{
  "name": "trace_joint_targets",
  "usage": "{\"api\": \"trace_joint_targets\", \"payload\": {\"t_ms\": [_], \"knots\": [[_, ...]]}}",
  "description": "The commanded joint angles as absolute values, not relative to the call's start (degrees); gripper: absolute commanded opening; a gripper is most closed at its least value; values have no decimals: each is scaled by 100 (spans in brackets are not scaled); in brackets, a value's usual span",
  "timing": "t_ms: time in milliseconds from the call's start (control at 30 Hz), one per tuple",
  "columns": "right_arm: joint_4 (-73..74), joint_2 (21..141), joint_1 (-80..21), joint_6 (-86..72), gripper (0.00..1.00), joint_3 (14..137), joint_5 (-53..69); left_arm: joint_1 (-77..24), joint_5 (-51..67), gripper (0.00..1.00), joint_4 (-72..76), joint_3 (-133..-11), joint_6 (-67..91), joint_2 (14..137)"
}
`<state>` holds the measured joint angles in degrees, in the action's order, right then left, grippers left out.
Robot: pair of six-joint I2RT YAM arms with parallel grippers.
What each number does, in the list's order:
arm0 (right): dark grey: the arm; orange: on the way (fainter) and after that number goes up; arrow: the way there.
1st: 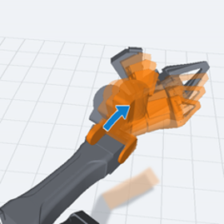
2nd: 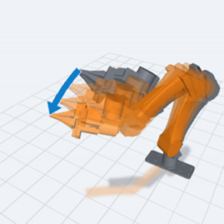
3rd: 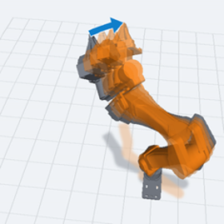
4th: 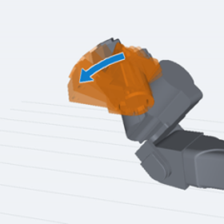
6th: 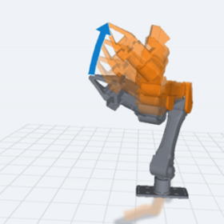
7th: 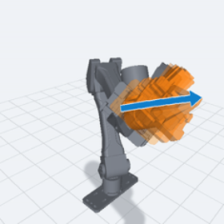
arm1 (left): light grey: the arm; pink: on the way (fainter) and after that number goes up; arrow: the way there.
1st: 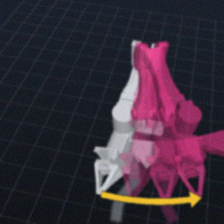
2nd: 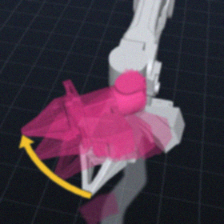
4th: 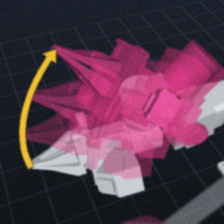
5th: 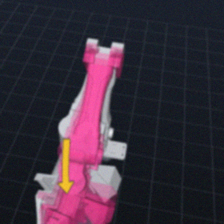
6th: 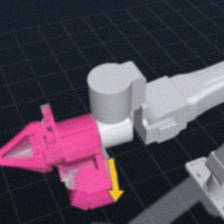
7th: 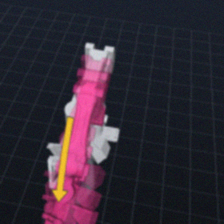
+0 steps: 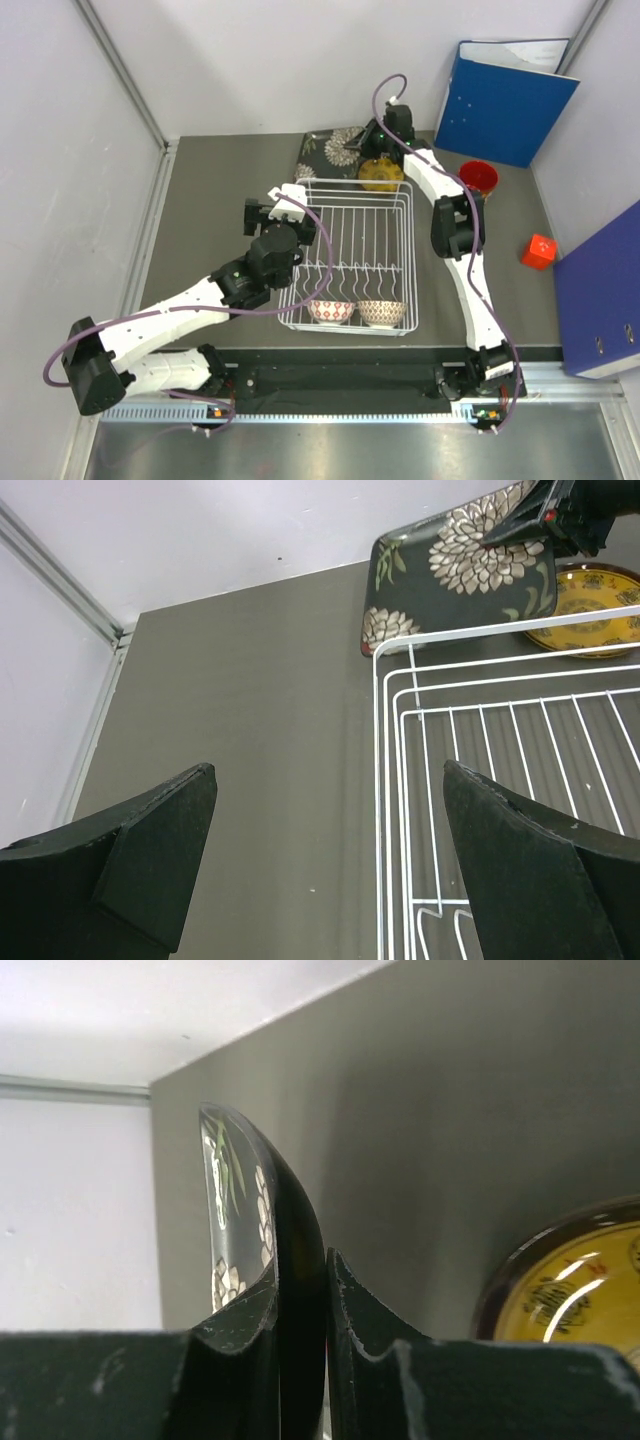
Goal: Unload the mixed dishes from the dish rack
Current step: Place the plate at the center of the board.
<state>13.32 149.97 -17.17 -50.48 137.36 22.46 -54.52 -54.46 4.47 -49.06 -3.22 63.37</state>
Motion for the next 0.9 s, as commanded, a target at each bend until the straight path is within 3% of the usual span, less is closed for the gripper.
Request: {"api": "trace_joint_targets", "payload": {"t_ms": [0, 400, 500, 533, 733, 867], "knots": [[1134, 15029, -1881, -4922, 0, 14027, 2601, -5432, -5370, 99, 440, -4975, -141, 6284], [1125, 15205, -2065, -4799, 1, 14018, 2724, -5432, -5265, 99, 387, -4983, -88, 6337], [1125, 15161, -2065, -4781, 19, 14001, 2751, -5432, -5256, 99, 369, -4975, -88, 6328], [1142, 15152, -2065, -4764, 31, 14001, 2751, -5432, -5265, 99, 369, -4966, -88, 6337], [1282, 15047, -2065, -4606, 67, 13983, 2655, -5432, -5247, 99, 369, -4966, -97, 6328], [1441, 14977, -2065, -4456, 75, 13966, 2532, -5432, -5230, 99, 369, -4957, -97, 6337]]}}
